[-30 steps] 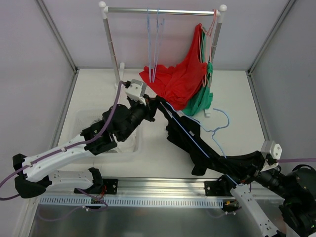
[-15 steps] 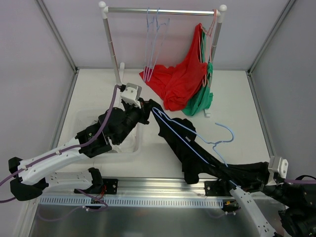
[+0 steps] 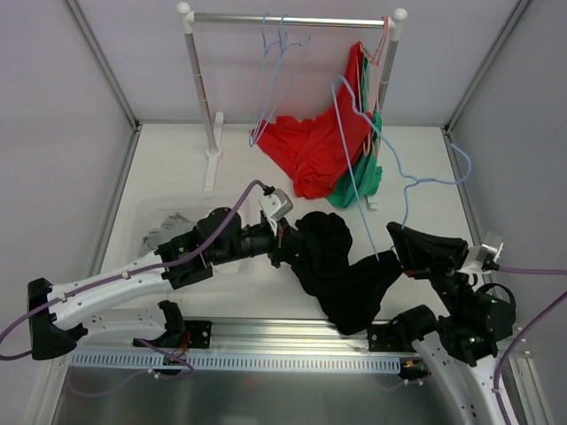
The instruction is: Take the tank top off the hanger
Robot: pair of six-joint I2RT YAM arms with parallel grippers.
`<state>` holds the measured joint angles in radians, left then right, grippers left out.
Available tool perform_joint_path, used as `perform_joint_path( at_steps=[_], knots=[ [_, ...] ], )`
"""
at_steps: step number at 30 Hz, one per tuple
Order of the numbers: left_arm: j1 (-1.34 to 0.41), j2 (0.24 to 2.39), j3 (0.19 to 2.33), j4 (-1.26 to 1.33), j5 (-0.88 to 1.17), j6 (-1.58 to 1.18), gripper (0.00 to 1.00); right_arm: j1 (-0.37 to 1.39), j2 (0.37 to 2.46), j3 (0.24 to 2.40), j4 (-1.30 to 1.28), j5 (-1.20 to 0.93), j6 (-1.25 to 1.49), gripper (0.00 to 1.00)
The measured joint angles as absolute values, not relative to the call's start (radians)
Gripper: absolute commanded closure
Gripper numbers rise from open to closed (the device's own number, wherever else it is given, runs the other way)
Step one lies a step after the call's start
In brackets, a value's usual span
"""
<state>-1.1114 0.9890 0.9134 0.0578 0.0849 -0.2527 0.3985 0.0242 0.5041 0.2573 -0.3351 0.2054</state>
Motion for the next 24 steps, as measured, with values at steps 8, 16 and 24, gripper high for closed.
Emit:
perform_joint_path(
  at_steps=[8, 16, 24],
  knots=[
    [-1.111, 1.107, 0.829, 0.087, 0.070, -0.342, 0.99, 0.398, 0.355, 0.466, 0.945, -0.279, 0.324, 1.00],
    [-1.111, 1.281, 0.824, 0.034, -0.117, -0.456, 1.00, 0.398, 0.367, 0.722, 0.628, -0.292, 0.172, 1.00],
    [-1.111, 1.342, 0.865, -0.067, -0.216, -0.480, 0.32, 0.398, 0.474, 1.125, -0.091, -0.236, 0.050, 1.00]
  ],
)
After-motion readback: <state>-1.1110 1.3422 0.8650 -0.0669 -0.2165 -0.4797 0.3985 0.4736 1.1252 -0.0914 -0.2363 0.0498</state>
